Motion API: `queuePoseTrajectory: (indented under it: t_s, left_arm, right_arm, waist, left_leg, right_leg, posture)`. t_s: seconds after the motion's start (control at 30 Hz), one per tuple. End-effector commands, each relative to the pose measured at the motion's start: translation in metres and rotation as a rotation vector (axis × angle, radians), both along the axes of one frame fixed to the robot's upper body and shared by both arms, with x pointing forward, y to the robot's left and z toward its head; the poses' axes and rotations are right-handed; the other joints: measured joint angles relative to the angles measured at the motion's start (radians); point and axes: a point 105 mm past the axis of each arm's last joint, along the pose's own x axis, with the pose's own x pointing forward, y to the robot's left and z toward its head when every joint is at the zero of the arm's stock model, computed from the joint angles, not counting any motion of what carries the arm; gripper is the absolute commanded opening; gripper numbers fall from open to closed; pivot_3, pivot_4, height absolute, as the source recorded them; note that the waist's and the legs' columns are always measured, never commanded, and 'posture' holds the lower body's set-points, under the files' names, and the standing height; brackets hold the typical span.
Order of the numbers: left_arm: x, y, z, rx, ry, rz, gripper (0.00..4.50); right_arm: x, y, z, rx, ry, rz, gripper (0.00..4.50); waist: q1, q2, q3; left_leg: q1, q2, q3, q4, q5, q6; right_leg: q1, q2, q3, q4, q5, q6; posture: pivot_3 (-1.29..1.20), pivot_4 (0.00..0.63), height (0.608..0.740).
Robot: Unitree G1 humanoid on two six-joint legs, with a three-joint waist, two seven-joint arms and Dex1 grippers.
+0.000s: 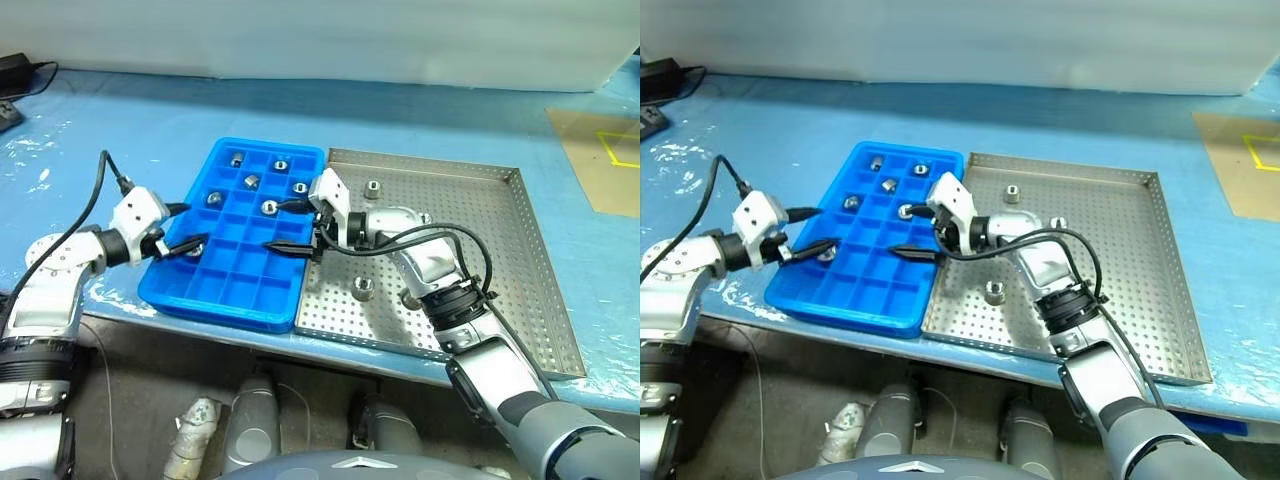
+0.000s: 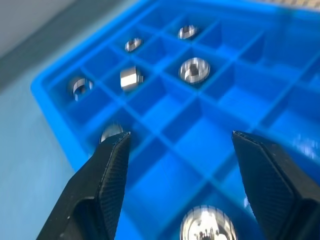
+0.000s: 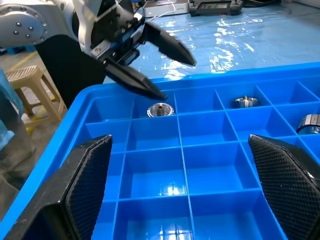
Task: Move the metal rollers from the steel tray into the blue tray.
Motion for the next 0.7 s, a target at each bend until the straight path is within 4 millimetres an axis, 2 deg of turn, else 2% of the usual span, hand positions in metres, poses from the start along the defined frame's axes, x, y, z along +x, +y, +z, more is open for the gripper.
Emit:
queuePoseTrajectory:
  t_s: [0.03,0.13,0.2,0.33,0.43,0.5,0.63,0.7]
  left_arm:
    - [0.011,-0.013,0.027,0.012,-0.071,-0.067,3.38]
    - [0.038,-0.020,0.051,0.012,-0.088,-0.098,3.38]
    - [0.051,-0.028,0.057,0.024,-0.084,-0.119,3.38]
    - [0.073,-0.066,0.062,0.030,-0.067,-0.220,3.38]
    - [0.079,-0.095,0.058,0.045,-0.053,-0.292,3.38]
    - [0.080,-0.125,0.051,0.072,-0.032,-0.360,3.38]
    - [0.073,-0.168,0.033,0.168,-0.007,-0.495,3.38]
    - [0.067,-0.180,0.028,0.179,0.012,-0.557,3.38]
  right_arm:
    - [0.000,-0.008,0.019,0.040,-0.067,-0.025,4.50]
    - [0.005,-0.026,0.021,0.040,-0.077,-0.103,4.50]
    - [0.007,-0.036,0.020,0.035,-0.082,-0.150,4.50]
    - [0.007,-0.058,0.018,0.042,-0.084,-0.267,4.50]
    - [0.003,-0.069,0.015,0.040,-0.083,-0.331,4.50]
    - [-0.003,-0.078,0.013,0.041,-0.083,-0.382,4.50]
    - [-0.011,-0.092,0.012,0.049,-0.079,-0.474,4.50]
    - [-0.014,-0.096,0.012,0.051,-0.076,-0.502,4.50]
  waist:
    - [-0.003,0.000,0.000]
    - [-0.005,0.000,0.000]
    - [-0.005,0.000,0.000]
    - [-0.023,-0.001,0.000]
    - [-0.049,-0.001,0.000]
    - [-0.062,-0.001,0.000]
    - [-0.097,-0.002,0.000]
    - [-0.117,-0.002,0.000]
  left_leg:
    - [0.000,0.000,0.000,0.001,0.000,0.000]
    - [0.001,-0.001,0.000,0.002,0.002,-0.002]
    - [0.002,-0.001,0.000,0.002,0.003,-0.005]
    - [0.002,-0.002,0.000,0.003,0.004,-0.006]
    - [0.001,-0.003,0.000,0.006,0.003,-0.004]
    - [0.000,-0.003,-0.001,0.007,0.002,-0.002]
    - [-0.001,-0.003,-0.001,0.007,0.000,0.001]
    - [-0.001,-0.003,-0.001,0.008,-0.001,0.002]
  right_leg:
    - [0.000,0.000,0.000,0.003,0.000,0.000]
    - [-0.002,0.000,0.001,0.008,-0.001,-0.001]
    - [-0.002,0.000,0.001,0.009,-0.001,-0.001]
    - [-0.001,0.000,0.003,0.009,0.000,0.000]
    - [-0.001,0.000,0.003,0.009,0.002,0.004]
    - [-0.001,0.001,0.002,0.009,0.002,0.004]
    - [-0.001,0.002,0.002,0.008,0.002,0.004]
    - [-0.001,0.002,0.002,0.008,0.002,0.004]
  posture:
    - [0.11,0.150,0.740]
    - [0.01,0.150,0.740]
    - [-0.03,0.150,0.740]
    - [-0.15,0.150,0.740]
    - [-0.20,0.150,0.740]
    - [-0.30,0.150,0.740]
    - [-0.38,0.150,0.740]
    - [-0.41,0.150,0.740]
